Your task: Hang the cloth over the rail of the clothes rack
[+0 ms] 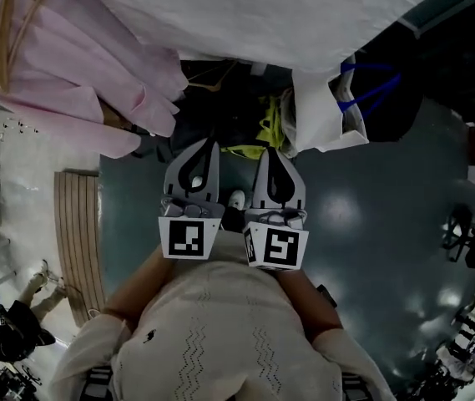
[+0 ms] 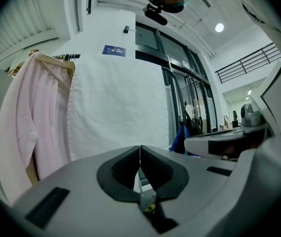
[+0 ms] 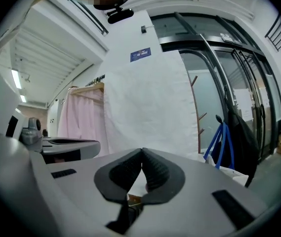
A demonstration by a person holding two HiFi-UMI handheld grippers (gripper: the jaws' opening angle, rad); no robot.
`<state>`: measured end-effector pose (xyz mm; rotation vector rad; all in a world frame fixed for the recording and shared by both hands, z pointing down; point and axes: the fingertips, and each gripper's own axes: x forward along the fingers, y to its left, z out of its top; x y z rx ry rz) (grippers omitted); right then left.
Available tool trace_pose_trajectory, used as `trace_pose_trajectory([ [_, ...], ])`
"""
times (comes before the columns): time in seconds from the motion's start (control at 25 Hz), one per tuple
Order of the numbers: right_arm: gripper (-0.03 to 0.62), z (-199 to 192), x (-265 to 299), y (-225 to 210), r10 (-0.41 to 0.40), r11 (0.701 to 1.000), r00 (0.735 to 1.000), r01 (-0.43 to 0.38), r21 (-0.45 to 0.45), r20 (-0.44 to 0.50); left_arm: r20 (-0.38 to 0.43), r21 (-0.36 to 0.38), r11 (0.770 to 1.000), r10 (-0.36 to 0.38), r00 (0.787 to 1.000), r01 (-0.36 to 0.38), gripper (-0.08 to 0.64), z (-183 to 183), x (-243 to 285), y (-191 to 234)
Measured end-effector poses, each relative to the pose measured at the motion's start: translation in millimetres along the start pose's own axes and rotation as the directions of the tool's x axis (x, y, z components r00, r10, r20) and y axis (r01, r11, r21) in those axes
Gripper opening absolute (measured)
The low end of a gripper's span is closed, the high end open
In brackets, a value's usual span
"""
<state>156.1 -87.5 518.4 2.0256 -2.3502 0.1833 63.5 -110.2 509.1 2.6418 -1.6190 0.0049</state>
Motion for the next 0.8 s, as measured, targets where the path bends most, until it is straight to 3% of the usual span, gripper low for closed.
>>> trace_pose_trajectory([
  [0.4, 0.017, -9, -18, -7, 0.033, 0.999, 0.999, -0.033, -0.012, -0.029, -0.005, 0.014, 0.999, 0.047, 0.999, -0.047, 0.012, -3, -21, -10],
  [0.8, 0.017, -27, -22, 4, 0.101, 0.995, 0.990, -0.101, 0.013, -0.099, -0.034, -0.018, 0.992, 0.123, 0.992, -0.124, 0.012, -16, -39, -4],
])
